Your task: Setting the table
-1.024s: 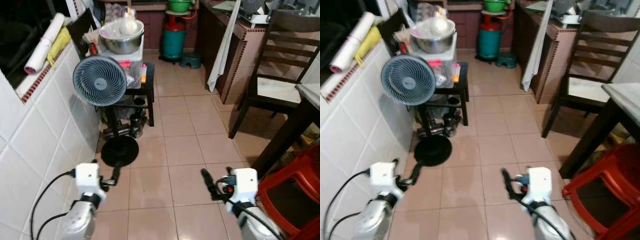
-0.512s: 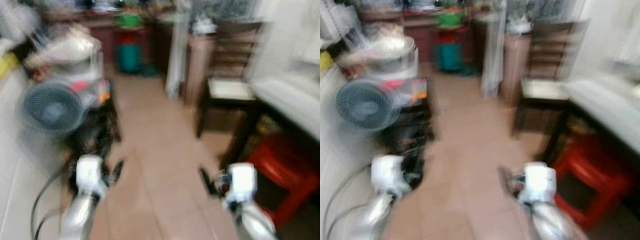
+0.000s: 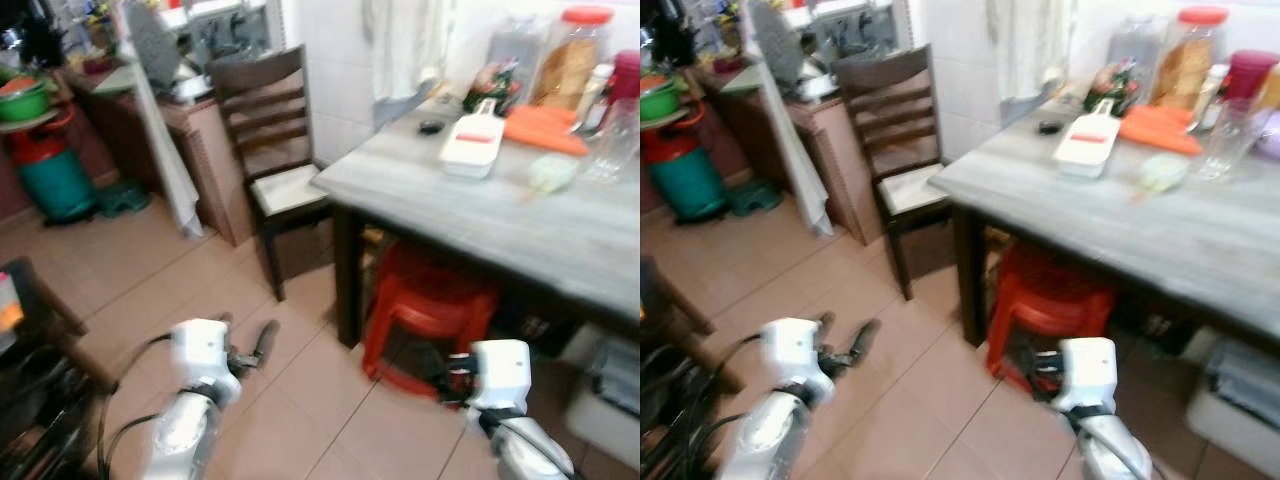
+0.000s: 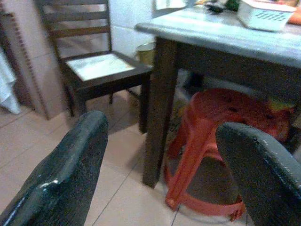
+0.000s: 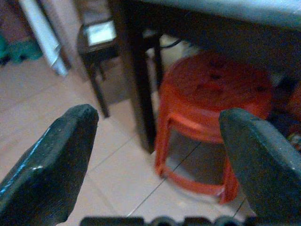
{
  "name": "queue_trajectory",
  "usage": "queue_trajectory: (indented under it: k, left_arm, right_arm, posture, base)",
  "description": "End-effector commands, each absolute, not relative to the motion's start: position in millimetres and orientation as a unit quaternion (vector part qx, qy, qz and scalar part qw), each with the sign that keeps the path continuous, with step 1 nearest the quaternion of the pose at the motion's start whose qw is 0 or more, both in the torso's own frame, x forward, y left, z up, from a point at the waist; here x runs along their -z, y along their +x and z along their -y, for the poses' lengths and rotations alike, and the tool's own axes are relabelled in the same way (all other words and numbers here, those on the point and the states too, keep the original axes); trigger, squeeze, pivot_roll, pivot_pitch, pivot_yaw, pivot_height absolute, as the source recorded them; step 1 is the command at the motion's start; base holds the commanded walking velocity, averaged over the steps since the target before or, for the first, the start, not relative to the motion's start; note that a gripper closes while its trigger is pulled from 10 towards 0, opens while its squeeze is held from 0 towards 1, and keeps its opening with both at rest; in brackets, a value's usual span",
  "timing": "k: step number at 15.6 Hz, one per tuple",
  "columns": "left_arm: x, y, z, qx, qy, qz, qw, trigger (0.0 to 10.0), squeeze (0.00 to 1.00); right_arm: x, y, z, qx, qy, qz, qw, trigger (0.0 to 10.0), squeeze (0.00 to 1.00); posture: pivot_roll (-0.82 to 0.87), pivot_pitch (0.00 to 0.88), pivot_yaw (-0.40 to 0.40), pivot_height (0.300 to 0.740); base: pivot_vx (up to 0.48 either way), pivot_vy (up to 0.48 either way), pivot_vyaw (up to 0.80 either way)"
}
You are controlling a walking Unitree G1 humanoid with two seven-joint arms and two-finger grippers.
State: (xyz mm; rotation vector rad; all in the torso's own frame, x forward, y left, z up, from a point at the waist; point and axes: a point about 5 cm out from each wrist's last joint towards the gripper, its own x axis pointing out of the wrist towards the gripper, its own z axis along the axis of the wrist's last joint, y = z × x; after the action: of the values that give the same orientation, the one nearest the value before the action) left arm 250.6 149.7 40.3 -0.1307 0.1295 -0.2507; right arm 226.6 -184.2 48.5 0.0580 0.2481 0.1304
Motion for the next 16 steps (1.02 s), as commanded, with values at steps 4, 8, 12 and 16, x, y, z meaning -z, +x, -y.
queue_trajectory:
  k: [4, 8, 12, 16]
  left_arm:
    - [-39.1, 250.1, -160.6, 0.115, -0.069, -0.067, 0.989, 10.0, 0.00]
    - [-41.8, 257.0, -158.3, 0.067, -0.052, -0.059, 0.995, 10.0, 0.00]
    - [-72.3, 256.6, -161.9, 0.068, -0.046, 0.006, 0.997, 10.0, 0.00]
    - [-76.1, 248.8, -167.9, 0.066, -0.021, 0.004, 0.998, 10.0, 0.00]
  right_arm:
    - [-51.4, 228.6, 173.9, -0.071, 0.060, -0.115, 0.989, 10.0, 0.00]
    - [-67.3, 233.7, 182.5, -0.025, 0.018, -0.055, 0.998, 10.0, 0.00]
    - [-100.0, 229.3, 187.8, -0.026, -0.026, 0.021, 0.999, 10.0, 0.00]
    - [-109.8, 217.1, 194.8, -0.014, -0.034, 0.040, 0.999, 10.0, 0.00]
  posture:
    - [-0.01, 0.000, 0.068, 0.740]
    - [-0.02, 0.000, 0.069, 0.740]
    - [-0.02, 0.000, 0.069, 0.740]
    - [-0.03, 0.000, 0.067, 0.740]
  base:
    - [0.287, 0.000, -0.80]
    - [0.000, 0.000, 0.00]
    - [0.000, 0.000, 0.00]
    - [0.000, 0.000, 0.00]
